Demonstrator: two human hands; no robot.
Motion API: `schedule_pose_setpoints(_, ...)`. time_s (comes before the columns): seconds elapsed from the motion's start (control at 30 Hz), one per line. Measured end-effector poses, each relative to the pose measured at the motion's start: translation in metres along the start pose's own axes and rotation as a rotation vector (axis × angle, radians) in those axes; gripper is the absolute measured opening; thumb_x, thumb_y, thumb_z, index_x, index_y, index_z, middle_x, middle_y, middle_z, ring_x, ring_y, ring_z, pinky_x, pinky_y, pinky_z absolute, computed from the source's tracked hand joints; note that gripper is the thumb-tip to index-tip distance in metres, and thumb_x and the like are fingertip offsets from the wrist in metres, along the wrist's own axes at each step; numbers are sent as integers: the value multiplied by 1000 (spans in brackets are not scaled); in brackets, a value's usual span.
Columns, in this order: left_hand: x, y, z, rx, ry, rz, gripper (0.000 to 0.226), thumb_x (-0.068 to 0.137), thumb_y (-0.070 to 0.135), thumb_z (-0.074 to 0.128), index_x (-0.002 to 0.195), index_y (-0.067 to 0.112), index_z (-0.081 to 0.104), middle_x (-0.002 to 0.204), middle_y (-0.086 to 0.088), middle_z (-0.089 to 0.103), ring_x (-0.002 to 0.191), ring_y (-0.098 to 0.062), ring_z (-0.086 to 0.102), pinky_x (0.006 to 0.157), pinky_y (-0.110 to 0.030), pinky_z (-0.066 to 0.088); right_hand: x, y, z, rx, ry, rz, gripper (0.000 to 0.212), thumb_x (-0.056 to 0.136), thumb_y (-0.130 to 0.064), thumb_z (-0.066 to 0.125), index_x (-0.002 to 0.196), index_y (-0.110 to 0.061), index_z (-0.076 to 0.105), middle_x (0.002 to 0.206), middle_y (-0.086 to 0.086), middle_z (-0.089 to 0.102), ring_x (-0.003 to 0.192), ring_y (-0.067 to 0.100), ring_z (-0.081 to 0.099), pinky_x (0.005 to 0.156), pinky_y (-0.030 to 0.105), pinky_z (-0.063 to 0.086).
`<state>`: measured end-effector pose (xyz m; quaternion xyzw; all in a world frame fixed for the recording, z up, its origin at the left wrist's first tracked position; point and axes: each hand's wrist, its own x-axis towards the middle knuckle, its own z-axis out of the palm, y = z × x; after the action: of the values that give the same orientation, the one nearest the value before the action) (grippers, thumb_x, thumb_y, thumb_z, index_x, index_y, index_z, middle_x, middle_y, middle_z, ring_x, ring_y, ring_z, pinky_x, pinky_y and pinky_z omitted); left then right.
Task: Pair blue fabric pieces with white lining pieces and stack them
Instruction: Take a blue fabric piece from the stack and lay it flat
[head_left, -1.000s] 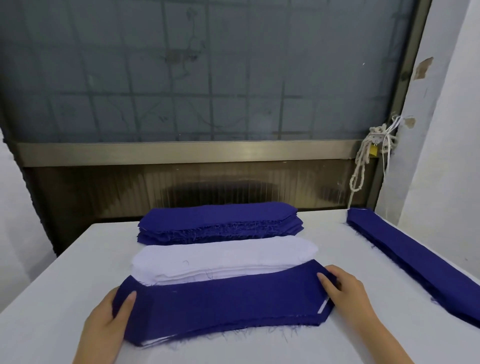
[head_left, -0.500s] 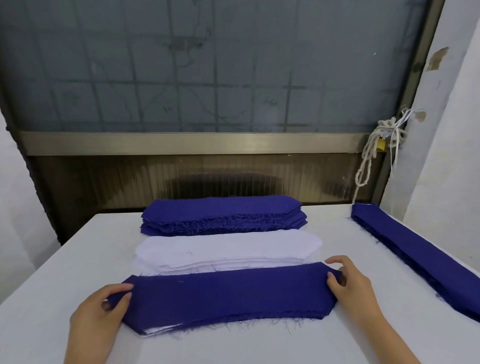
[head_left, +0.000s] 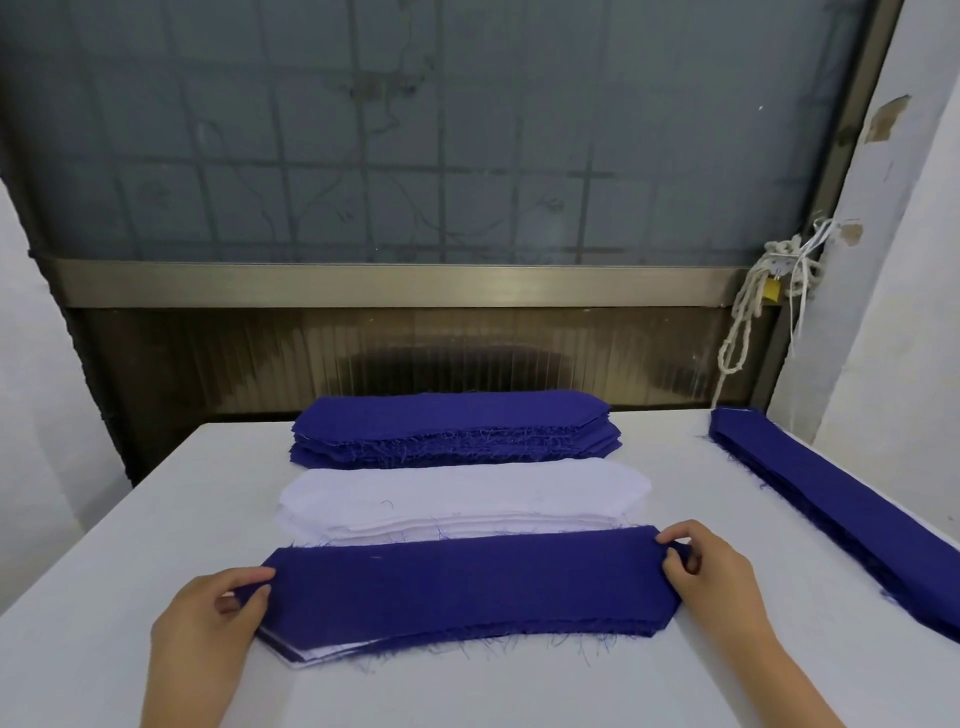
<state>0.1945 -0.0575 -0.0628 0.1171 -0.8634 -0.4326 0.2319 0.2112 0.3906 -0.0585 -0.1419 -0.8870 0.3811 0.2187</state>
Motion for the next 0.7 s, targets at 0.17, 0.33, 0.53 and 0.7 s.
schedule_pose_setpoints(0.17, 1, -5, 1, -31, 32, -6, 25, 81, -3, 69, 82, 21, 75, 89, -6, 68, 81, 15, 55, 68, 5, 32, 0, 1, 1, -10, 9, 4, 31, 87, 2, 55, 79, -27, 60, 54, -4, 41, 54, 15, 43, 53, 22, 36)
schedule_pose_setpoints(0.33, 1, -5, 1, 29, 46, 41, 30, 79, -8, 67, 85, 21, 74, 91, -8, 67, 74, -11, 61, 72, 0, 34, -1, 0, 0, -31, 24, -22, 30, 88, 1, 57, 81, -28, 59, 68, -2, 46, 63, 15, 49, 58, 22, 36)
schedule_pose_setpoints(0.53, -1, 5, -2, 56, 1, 249, 39, 80, -9, 67, 94, 27, 72, 102, 0, 63, 91, -14, 56, 80, -1, 37, -7, -3, 0, -192, 144, -214, 22, 87, -2, 64, 90, -25, 65, 91, -5, 50, 86, 18, 45, 75, 27, 37)
schedule_pose_setpoints(0.7, -11, 16, 3, -75, -224, 392, 38, 77, -9, 73, 93, 26, 76, 100, 11, 71, 97, 6, 60, 88, -3, 40, -9, -7, -2, -86, -19, -440, 26, 90, -6, 63, 95, -31, 69, 98, -19, 59, 96, 7, 53, 87, 11, 36)
